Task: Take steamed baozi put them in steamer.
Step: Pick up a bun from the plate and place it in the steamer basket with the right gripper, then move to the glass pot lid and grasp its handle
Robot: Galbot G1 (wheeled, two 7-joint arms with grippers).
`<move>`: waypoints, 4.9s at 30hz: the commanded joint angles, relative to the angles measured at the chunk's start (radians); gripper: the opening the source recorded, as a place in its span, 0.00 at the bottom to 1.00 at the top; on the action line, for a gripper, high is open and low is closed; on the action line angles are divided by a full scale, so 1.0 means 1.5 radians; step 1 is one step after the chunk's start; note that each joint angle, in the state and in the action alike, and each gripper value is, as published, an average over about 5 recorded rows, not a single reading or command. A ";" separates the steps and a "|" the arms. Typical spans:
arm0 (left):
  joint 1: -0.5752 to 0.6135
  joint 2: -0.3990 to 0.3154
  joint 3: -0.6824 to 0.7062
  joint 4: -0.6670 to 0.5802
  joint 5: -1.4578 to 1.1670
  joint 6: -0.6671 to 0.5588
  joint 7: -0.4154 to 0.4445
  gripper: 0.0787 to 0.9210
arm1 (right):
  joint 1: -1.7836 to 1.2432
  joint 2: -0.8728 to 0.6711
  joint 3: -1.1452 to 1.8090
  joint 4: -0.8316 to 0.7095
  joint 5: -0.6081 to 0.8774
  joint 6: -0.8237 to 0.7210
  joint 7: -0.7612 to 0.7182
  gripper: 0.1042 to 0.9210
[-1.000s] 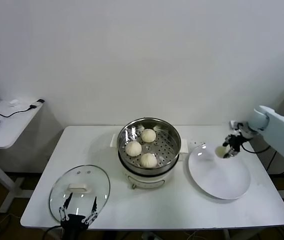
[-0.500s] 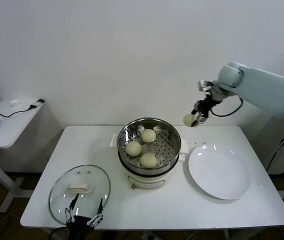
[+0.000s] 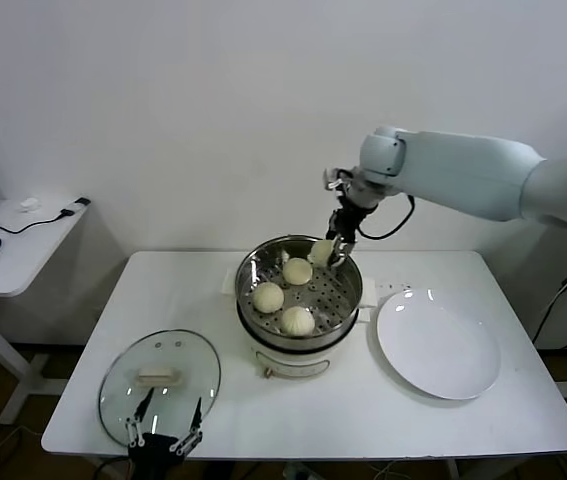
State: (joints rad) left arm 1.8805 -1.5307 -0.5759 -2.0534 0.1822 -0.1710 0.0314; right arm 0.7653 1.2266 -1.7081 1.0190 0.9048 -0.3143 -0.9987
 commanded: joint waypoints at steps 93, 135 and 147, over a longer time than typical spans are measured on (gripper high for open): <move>-0.160 -0.017 -0.089 0.176 0.941 0.028 -0.148 0.88 | -1.500 -0.187 1.553 0.517 -0.196 0.341 0.571 0.88; -0.312 0.011 -0.095 0.331 0.941 0.046 -0.231 0.85 | -1.449 -0.161 1.539 0.445 -0.250 0.353 0.564 0.88; -0.307 0.015 -0.091 0.316 0.927 0.049 -0.219 0.43 | -1.441 -0.154 1.541 0.435 -0.254 0.356 0.563 0.88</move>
State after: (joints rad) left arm 1.4214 -1.5115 -0.7173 -1.5584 1.5882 -0.1031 -0.3053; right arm -1.3985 0.9918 0.6012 1.6777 0.5290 0.2174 -0.1532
